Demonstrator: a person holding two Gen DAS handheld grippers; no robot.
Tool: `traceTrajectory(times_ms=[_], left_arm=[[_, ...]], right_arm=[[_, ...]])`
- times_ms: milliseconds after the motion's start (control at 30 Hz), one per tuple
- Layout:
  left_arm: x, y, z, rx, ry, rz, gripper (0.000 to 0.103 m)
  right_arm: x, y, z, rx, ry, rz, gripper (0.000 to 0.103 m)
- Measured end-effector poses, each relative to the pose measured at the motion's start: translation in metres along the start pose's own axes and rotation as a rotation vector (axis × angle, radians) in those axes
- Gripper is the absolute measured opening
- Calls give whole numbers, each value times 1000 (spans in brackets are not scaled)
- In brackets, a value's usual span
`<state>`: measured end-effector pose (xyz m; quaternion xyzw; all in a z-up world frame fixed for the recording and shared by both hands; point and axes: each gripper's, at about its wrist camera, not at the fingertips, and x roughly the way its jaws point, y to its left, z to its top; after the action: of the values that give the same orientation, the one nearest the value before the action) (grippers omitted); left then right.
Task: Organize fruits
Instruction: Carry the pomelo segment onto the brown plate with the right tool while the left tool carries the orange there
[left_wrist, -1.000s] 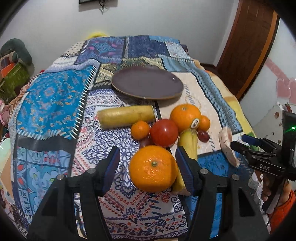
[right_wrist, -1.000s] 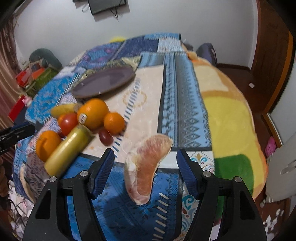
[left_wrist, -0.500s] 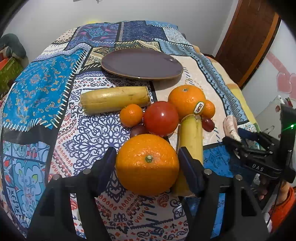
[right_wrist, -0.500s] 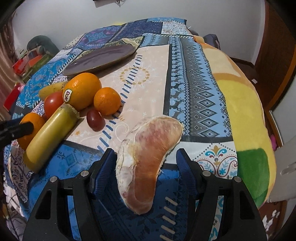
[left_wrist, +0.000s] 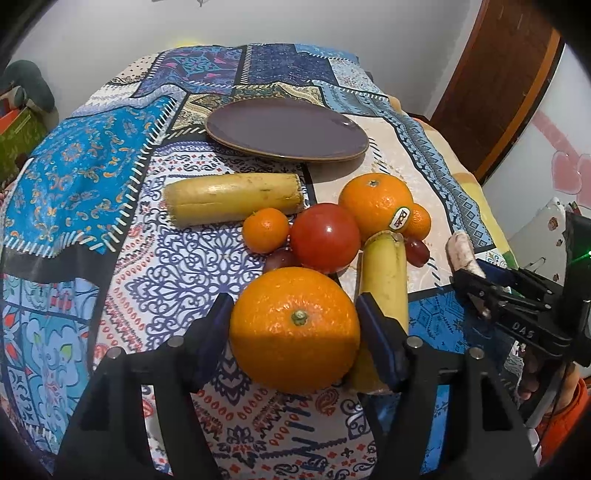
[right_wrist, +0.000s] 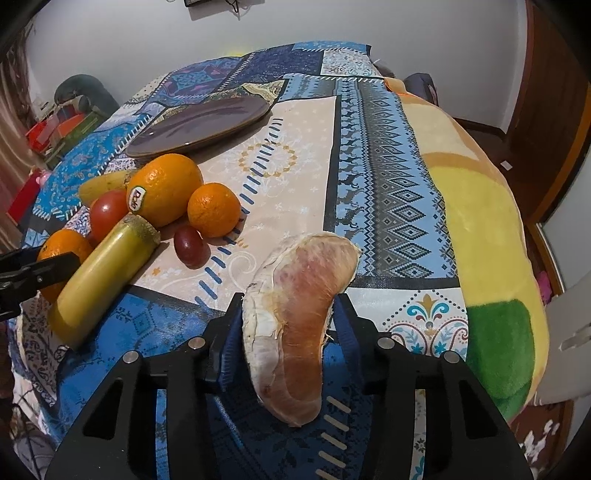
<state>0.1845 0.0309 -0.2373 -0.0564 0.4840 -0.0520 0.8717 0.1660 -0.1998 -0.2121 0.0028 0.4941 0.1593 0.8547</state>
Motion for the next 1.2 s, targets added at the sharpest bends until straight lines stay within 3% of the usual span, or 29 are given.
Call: traceTrajectory(times_ms=[267, 667, 1200], left_arm=[[-37, 13, 7, -31, -91, 31, 68], [-91, 20, 44, -33, -267, 69, 68], [-95, 12, 101, -13, -376, 96, 68]], right_arm=[[-26, 1, 10, 2, -77, -2, 43], [-70, 23, 54, -84, -257, -16, 43], [-73, 55, 113, -180, -405, -18, 43]])
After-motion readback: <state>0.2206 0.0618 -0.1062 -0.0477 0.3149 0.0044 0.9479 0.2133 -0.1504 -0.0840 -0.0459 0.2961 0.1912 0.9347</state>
